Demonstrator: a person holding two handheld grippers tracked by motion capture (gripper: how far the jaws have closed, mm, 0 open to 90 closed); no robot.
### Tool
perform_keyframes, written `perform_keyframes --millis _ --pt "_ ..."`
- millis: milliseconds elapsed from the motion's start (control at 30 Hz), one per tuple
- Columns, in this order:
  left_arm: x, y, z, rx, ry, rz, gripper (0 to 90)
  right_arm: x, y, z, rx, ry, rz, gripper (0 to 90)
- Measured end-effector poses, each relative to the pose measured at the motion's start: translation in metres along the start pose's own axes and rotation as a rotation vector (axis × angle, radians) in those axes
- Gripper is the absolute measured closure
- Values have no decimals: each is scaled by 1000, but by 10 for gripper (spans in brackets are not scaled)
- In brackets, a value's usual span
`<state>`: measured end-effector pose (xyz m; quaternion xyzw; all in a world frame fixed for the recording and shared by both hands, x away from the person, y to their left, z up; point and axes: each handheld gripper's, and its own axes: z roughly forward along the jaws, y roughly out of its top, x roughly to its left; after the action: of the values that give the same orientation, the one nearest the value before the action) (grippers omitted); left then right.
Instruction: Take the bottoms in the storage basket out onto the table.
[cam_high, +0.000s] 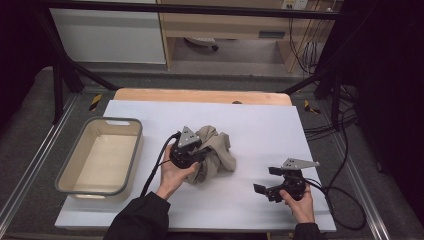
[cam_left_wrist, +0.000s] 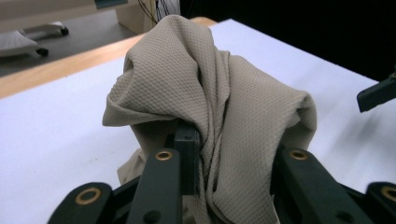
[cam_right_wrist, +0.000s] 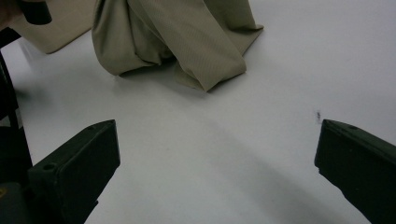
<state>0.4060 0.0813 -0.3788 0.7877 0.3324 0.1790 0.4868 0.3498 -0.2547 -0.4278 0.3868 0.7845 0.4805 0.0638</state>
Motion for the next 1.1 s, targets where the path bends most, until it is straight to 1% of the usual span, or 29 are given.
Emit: perform_keyframes --millis 100,200,300,500,700,767,867,967,1100 --pt "-1 -3 5 28 -10 -5 666 0 0 0 1 -1 1 6" --pt "-2 -5 9 53 -17 2 635 0 0 0 3 -1 0 6" --pt "-2 -7 12 84 -19 -1 573 0 0 0 0 -1 1 6" --pt "-1 -9 15 130 -28 -10 414 0 0 0 1 0 0 6" --pt "-4 -10 13 154 -55 -7 281 0 0 0 0 -1 2 6" --pt "-4 -9 11 162 -67 -12 237 0 0 0 2 0 0 6" --pt "-5 -7 9 168 -72 -8 185 0 0 0 2 0 1 5" --pt "-5 -5 6 169 -63 -6 132 0 0 1 1 0 2 6" --pt "-5 -3 3 171 -61 -10 92 0 0 1 2 1 1 6"
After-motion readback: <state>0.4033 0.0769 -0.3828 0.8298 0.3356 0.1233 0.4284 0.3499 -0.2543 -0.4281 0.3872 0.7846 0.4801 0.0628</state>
